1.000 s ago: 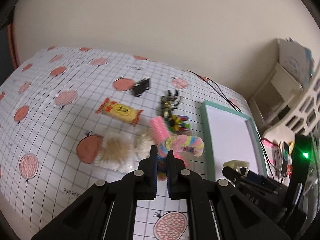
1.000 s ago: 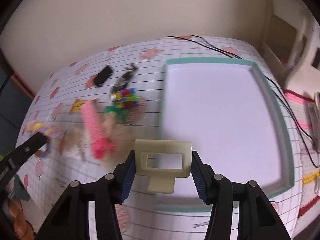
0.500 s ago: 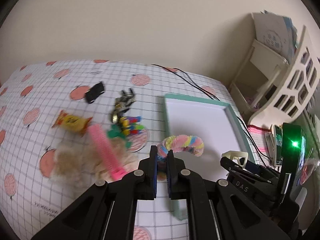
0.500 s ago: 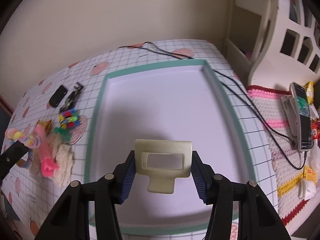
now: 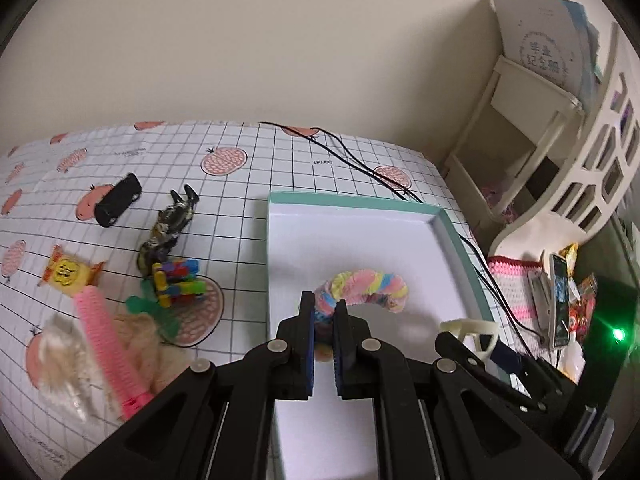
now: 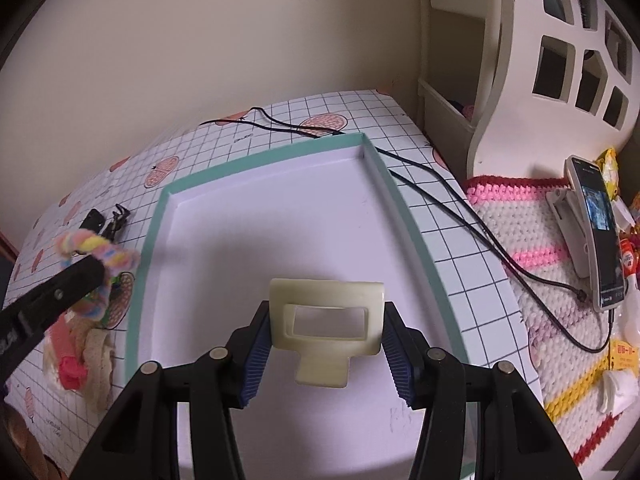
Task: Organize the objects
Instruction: 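Carry the pipe cleaner over the tray left while right releases the clip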
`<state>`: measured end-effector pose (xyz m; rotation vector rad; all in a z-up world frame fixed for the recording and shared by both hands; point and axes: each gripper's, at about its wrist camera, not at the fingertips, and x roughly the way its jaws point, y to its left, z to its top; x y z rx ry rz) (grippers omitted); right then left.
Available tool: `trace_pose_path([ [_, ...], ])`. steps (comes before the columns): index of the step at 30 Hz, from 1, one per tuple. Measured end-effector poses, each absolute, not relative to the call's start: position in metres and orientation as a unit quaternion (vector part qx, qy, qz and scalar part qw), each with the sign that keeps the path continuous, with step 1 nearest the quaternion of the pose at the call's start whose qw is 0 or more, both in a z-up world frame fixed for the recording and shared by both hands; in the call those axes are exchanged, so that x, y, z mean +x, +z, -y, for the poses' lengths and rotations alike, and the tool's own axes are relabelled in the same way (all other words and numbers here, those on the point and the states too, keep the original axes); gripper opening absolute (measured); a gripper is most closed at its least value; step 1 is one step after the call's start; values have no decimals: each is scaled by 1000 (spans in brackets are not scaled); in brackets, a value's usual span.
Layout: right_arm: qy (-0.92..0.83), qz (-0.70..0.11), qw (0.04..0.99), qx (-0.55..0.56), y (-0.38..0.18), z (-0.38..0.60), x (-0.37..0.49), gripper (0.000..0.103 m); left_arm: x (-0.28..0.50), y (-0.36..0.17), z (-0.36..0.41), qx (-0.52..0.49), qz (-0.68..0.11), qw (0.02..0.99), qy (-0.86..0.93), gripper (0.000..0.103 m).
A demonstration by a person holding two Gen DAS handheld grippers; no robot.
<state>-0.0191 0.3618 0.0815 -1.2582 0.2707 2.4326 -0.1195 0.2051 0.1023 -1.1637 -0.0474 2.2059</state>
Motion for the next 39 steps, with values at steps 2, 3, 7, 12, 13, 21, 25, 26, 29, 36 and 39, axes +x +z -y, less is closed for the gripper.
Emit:
trace_pose_path([
  [2, 866, -94, 193, -452, 77, -363, -21, 55, -124, 97, -210, -447, 19, 317, 836, 7],
  [3, 865, -90, 194, -455, 76, -363, -22, 55, -126, 94, -212, -451, 19, 317, 834, 7],
  [7, 864, -77, 193, -459, 71, -362, -26, 55, -131, 81, -220, -462, 12, 316, 828, 7],
  [12, 861, -70, 191, -467, 65, -362, -29, 55, -134, 75, -222, -472, 15, 320, 821, 7],
  [13, 860, -68, 191, -468, 65, -362, -29, 55, -135, 73, -223, -474, 12, 320, 820, 7],
  [21, 860, -64, 188, -470, 63, -361, -29, 56, -136, 68, -225, -486, 13, 320, 813, 7],
  [25, 862, -63, 184, -469, 63, -360, -29, 62, -137, 68, -223, -490, 19, 319, 811, 7],
  [26, 862, -62, 182, -468, 64, -359, -28, 62, -137, 68, -223, -491, 20, 319, 810, 7],
  [29, 864, -61, 180, -467, 64, -358, -28, 65, -139, 68, -221, -494, 24, 319, 808, 7],
  [36, 871, -59, 177, -455, 70, -357, -25, 75, -138, 76, -211, -492, 48, 327, 806, 8],
  [39, 875, -63, 170, -450, 74, -356, -25, 86, -138, 82, -206, -487, 59, 330, 807, 8],
])
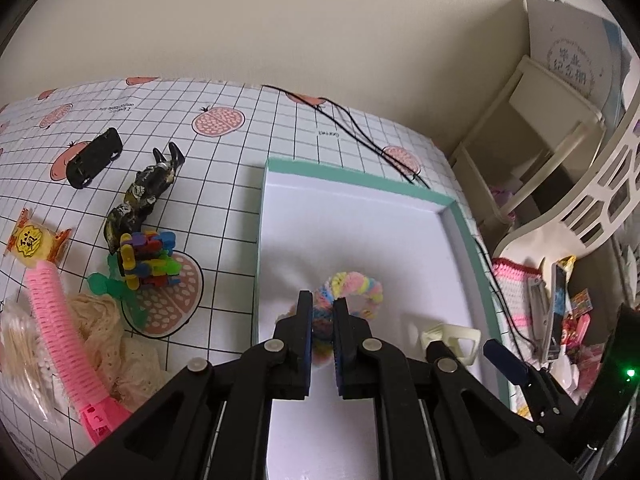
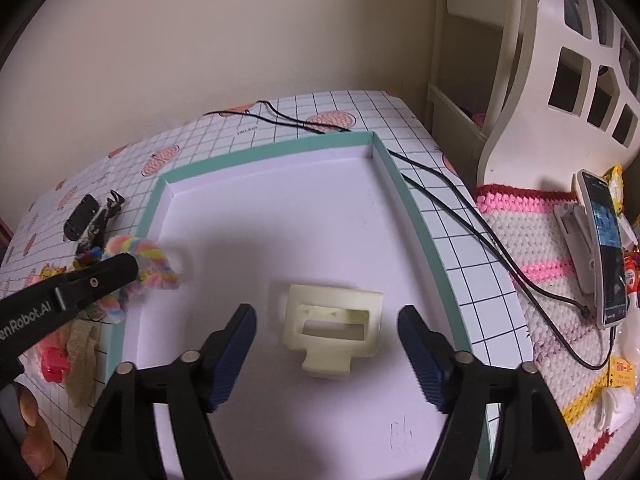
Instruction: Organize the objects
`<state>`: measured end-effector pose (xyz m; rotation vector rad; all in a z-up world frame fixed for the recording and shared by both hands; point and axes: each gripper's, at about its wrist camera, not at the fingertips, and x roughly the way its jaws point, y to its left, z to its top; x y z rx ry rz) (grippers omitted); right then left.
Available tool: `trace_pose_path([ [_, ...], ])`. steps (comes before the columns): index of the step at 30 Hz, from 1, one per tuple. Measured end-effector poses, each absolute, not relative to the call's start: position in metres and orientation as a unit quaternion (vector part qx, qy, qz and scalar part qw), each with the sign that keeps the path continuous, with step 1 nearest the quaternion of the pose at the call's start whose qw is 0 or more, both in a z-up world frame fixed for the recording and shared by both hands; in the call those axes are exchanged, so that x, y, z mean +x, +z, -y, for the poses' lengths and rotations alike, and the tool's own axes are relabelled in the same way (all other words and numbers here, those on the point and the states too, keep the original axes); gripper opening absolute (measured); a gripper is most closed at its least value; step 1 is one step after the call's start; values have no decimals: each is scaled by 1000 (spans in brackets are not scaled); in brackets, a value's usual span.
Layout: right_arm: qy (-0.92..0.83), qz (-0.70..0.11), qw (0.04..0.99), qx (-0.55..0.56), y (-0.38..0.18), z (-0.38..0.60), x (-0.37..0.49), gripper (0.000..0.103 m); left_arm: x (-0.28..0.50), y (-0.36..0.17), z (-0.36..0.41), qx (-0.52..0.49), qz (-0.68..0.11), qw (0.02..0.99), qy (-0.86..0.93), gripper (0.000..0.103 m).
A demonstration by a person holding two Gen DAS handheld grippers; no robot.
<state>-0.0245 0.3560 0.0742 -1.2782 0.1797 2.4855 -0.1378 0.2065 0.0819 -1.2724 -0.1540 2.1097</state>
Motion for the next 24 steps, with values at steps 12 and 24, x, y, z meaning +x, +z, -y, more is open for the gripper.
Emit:
trace_pose_path([
  [12, 883, -46, 144, -444, 75, -344, -24, 103, -142, 96, -184, -478, 91, 335, 807, 8],
  [24, 893, -23, 138, -428, 83, -331, -21, 103, -144, 108, -159, -468, 110, 343, 807, 10],
])
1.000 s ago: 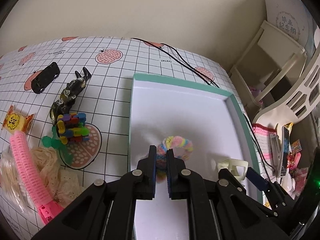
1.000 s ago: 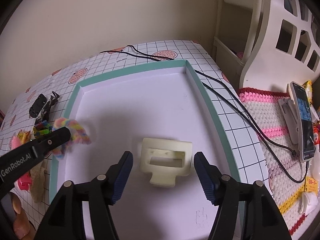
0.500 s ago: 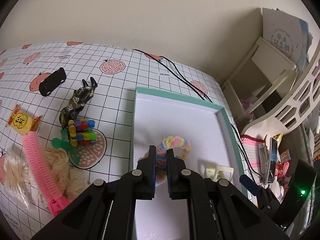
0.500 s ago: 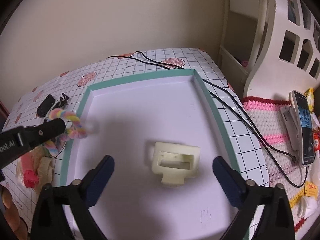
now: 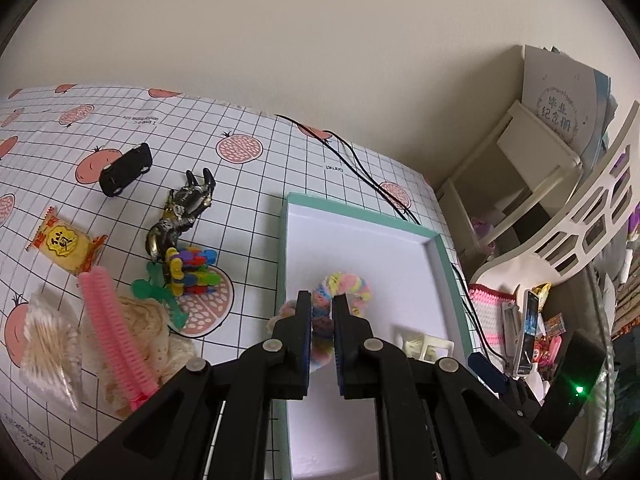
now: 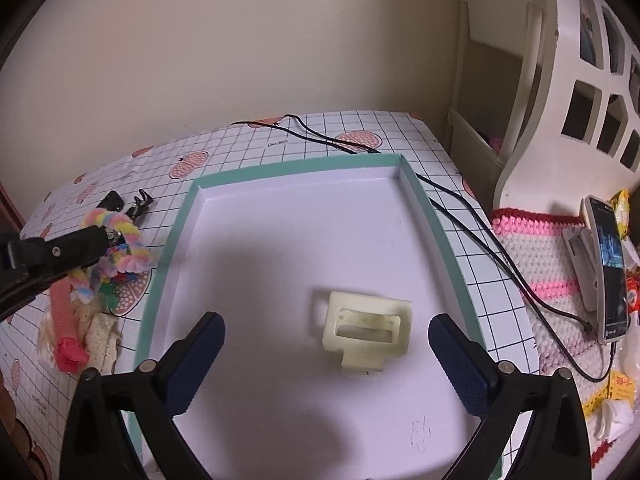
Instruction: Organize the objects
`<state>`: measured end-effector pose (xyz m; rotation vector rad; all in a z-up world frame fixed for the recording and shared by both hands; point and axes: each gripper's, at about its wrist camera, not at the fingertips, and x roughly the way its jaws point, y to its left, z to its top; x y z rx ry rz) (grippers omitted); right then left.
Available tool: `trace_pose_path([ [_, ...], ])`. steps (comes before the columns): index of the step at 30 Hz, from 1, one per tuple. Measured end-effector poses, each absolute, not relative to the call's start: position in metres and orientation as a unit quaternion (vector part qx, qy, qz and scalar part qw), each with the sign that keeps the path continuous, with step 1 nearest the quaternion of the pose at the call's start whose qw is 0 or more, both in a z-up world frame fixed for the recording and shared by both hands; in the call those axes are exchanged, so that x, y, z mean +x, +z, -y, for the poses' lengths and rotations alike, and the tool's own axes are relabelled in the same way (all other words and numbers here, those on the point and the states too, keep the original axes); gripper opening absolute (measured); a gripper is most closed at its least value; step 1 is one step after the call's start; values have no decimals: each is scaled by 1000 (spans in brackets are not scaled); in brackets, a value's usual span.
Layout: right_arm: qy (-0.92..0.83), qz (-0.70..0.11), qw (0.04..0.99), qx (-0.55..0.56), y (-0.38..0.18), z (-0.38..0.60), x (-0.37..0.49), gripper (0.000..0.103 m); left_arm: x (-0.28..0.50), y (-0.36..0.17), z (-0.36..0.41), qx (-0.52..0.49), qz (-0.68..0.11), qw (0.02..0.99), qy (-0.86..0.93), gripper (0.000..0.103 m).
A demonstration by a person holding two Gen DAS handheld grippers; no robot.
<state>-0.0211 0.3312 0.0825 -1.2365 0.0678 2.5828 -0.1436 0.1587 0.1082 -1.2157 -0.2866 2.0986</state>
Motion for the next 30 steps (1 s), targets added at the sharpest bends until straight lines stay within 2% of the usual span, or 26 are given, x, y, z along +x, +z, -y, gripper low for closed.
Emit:
trace_pose_path([
  [2, 895, -13, 139, -423, 84, -327, -20, 103, -144, 109, -155, -468, 111, 343, 807, 12],
  [4, 897, -13, 135, -421, 86, -324, -20, 103, -144, 110, -150, -467, 113, 341, 808, 21],
  [12, 898, -1, 124, -422, 92, -308, -18, 103, -148, 111, -135, -470, 111, 348, 804, 23],
  [15, 897, 3, 114, -427, 90, -309, -19, 103, -149, 111, -132, -468, 94, 336, 812, 29],
  [25, 885, 22, 117, -450, 79, -310, -22, 103, -160, 78, -142, -505, 29, 307, 806, 29],
  [30, 885, 19, 115, -450, 78, -313, -22, 103, -166, 59, -145, -536, 42, 298, 789, 29],
])
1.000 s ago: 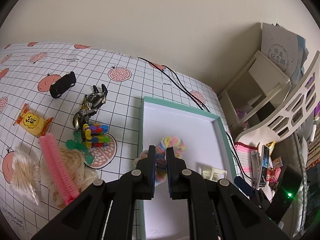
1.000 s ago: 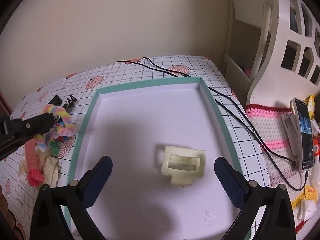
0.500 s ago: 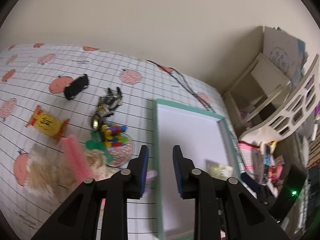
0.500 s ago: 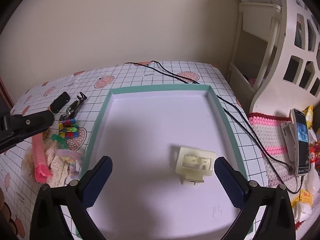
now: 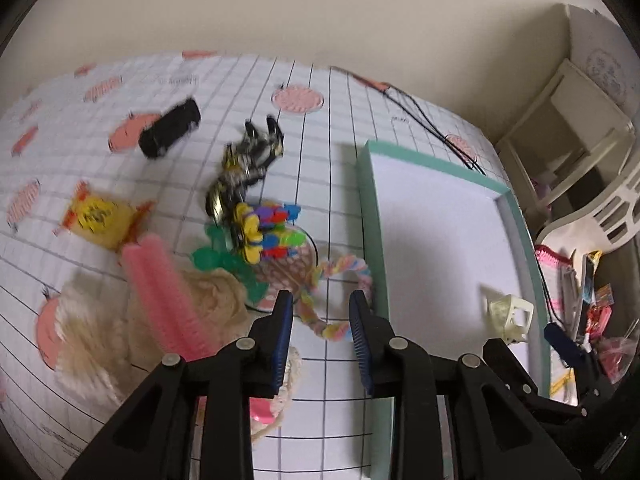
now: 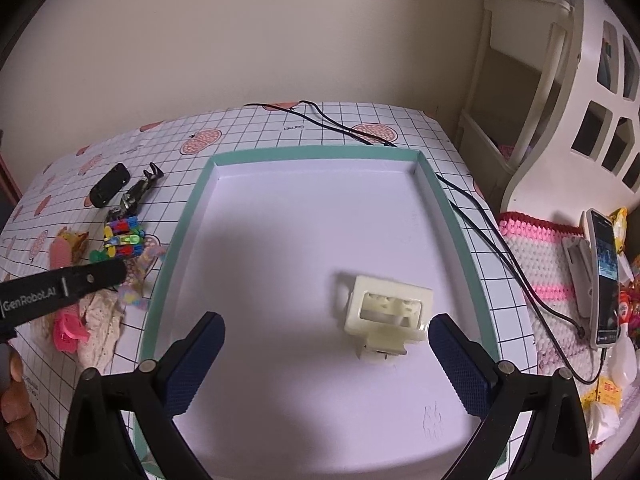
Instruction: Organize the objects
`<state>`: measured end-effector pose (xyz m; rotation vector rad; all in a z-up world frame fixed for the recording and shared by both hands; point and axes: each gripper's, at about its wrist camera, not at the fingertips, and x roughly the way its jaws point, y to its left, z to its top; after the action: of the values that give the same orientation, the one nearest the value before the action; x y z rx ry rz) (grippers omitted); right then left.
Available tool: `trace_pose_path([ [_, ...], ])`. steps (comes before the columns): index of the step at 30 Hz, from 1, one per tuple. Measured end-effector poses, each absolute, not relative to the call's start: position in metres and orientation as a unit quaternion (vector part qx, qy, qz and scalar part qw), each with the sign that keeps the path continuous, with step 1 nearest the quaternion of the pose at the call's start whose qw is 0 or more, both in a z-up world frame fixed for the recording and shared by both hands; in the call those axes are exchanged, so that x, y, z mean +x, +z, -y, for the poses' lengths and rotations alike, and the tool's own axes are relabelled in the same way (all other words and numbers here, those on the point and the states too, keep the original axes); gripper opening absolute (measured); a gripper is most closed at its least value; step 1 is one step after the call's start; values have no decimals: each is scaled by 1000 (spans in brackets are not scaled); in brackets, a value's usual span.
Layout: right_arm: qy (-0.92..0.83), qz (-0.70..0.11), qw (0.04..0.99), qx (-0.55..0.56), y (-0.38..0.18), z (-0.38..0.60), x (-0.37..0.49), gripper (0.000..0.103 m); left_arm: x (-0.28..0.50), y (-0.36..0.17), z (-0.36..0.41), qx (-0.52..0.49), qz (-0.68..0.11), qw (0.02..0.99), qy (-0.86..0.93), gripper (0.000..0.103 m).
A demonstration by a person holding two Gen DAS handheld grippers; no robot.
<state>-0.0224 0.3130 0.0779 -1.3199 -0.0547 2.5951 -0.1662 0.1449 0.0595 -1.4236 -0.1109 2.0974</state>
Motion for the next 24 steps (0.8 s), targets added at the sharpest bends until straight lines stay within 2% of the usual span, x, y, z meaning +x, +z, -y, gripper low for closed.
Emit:
trace_pose_path([
  [6, 884, 16, 112, -454, 76, -316, -23, 103, -165, 57, -147, -540, 59, 303, 783, 29],
  [23, 882, 9, 110, -458, 74, -323, -21, 103, -146, 38, -171, -576, -33, 282, 766, 29],
  [24, 882, 9, 110, -458, 74, -323, -21, 103, -145, 37, -172, -575, -43, 281, 767, 27],
])
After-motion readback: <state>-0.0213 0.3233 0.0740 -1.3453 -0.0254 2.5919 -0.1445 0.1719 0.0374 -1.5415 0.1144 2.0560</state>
